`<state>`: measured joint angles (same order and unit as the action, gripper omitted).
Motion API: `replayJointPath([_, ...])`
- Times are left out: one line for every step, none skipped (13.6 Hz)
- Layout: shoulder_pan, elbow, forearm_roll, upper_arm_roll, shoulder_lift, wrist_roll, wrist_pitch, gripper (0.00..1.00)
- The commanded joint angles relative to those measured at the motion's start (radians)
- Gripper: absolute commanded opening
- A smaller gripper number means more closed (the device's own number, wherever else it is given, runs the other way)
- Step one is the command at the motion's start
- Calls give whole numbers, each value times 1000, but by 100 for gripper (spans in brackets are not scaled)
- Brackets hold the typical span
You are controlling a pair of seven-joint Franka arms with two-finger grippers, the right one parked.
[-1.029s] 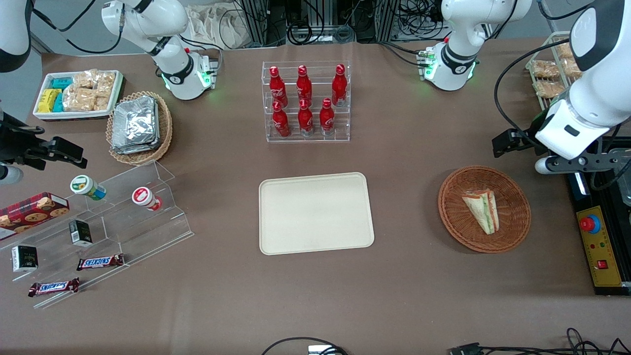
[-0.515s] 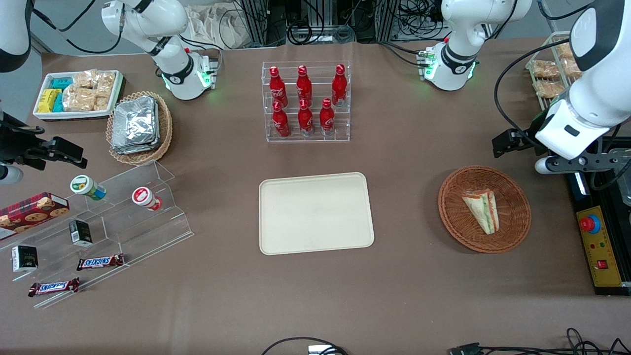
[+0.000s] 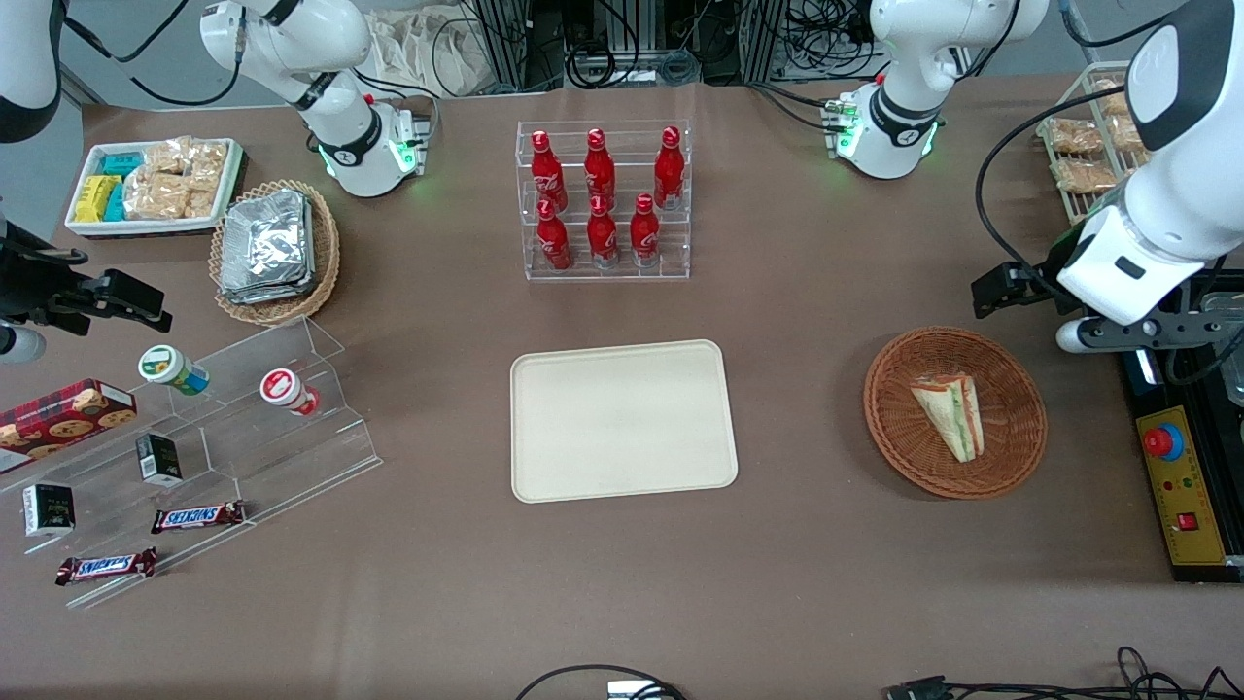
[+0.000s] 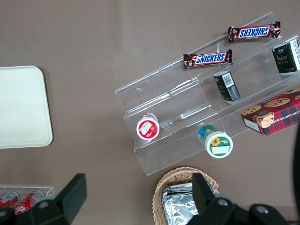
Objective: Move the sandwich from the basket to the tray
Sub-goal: 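Lower the open left gripper over the wrapped sandwich in the basket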
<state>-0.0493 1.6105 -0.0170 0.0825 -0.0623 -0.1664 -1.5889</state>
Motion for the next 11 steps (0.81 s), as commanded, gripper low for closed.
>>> replayJointPath([-6, -40, 8, -7, -40, 7, 0, 100])
replayJointPath([-6, -53, 8, -6, -57, -5, 0, 100])
replayJointPath([-7, -58, 9, -6, -80, -7, 0, 100])
replayJointPath([-7, -55, 9, -6, -97, -8, 0, 100])
replayJointPath([-6, -51, 9, -7, -114, -8, 0, 100])
replayJointPath([11, -52, 8, -7, -138, -10, 0, 100])
replayJointPath([40, -50, -3, -7, -160, -10, -2, 100])
replayJointPath([58, -49, -6, -7, -181, -7, -3, 100])
replayJointPath([77, -49, -6, -7, -209, -7, -6, 100])
replayJointPath([91, -49, -8, -7, -241, -8, -17, 100])
replayJointPath([101, -49, -8, -7, -276, -8, -32, 100])
